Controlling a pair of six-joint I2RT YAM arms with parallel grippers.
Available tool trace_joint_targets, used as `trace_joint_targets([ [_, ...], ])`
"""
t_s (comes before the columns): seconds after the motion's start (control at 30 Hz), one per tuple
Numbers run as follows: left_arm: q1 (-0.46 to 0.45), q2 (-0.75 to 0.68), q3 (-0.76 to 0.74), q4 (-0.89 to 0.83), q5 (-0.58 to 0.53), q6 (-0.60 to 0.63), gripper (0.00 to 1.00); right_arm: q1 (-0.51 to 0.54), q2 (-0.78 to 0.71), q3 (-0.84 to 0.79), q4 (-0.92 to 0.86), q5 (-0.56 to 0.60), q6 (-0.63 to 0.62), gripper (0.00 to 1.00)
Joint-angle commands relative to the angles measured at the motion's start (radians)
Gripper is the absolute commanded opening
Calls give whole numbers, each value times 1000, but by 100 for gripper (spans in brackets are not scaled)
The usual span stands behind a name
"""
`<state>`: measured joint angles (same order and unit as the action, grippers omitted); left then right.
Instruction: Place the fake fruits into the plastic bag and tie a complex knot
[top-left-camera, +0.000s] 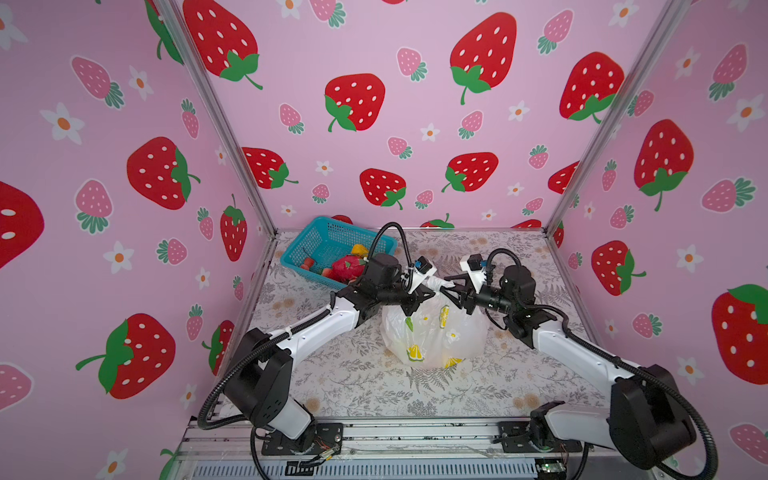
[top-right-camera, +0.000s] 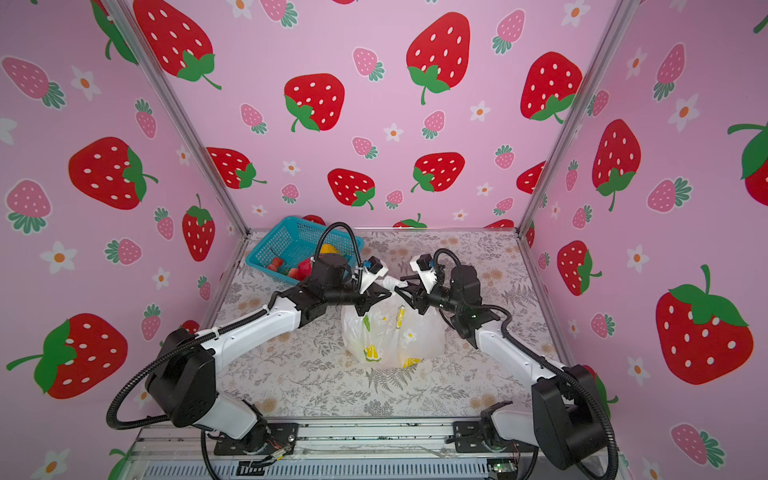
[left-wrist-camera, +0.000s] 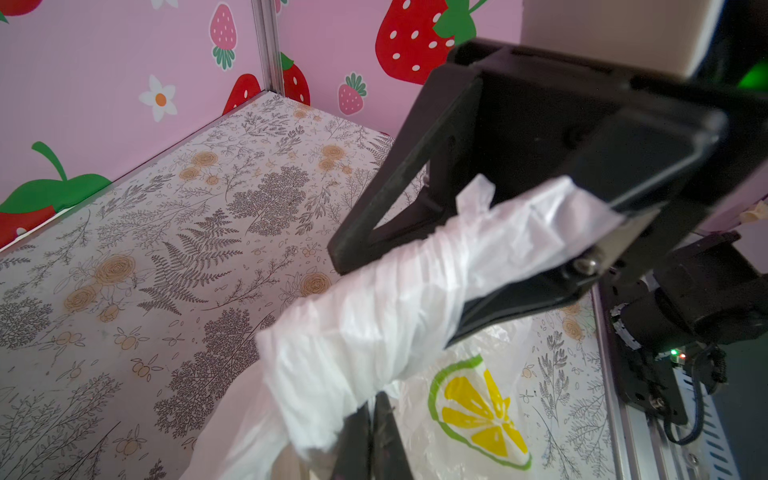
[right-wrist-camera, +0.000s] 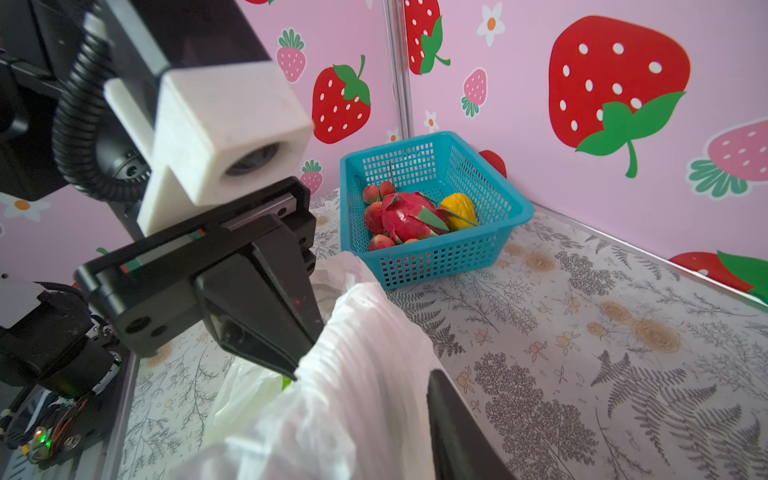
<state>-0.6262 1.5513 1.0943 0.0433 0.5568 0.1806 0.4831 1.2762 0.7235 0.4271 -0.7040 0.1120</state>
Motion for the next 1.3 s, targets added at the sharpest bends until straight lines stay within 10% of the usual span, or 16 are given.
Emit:
trace_joint_targets([
  [0.0, -8, 14, 27, -11, 3, 21, 5, -3, -25, 24, -43, -4, -52, 43],
  [0.9, -27, 26, 40, -52, -14, 78, 5, 2, 36, 87, -97, -26, -39, 50],
  [1.13, -30, 11, 38, -90, -54, 112, 14, 3, 43, 83, -75, -27, -52, 4],
  [1.27, -27, -39, 36, -179, -52, 169, 33, 4, 14, 59, -33, -34, -56, 0],
])
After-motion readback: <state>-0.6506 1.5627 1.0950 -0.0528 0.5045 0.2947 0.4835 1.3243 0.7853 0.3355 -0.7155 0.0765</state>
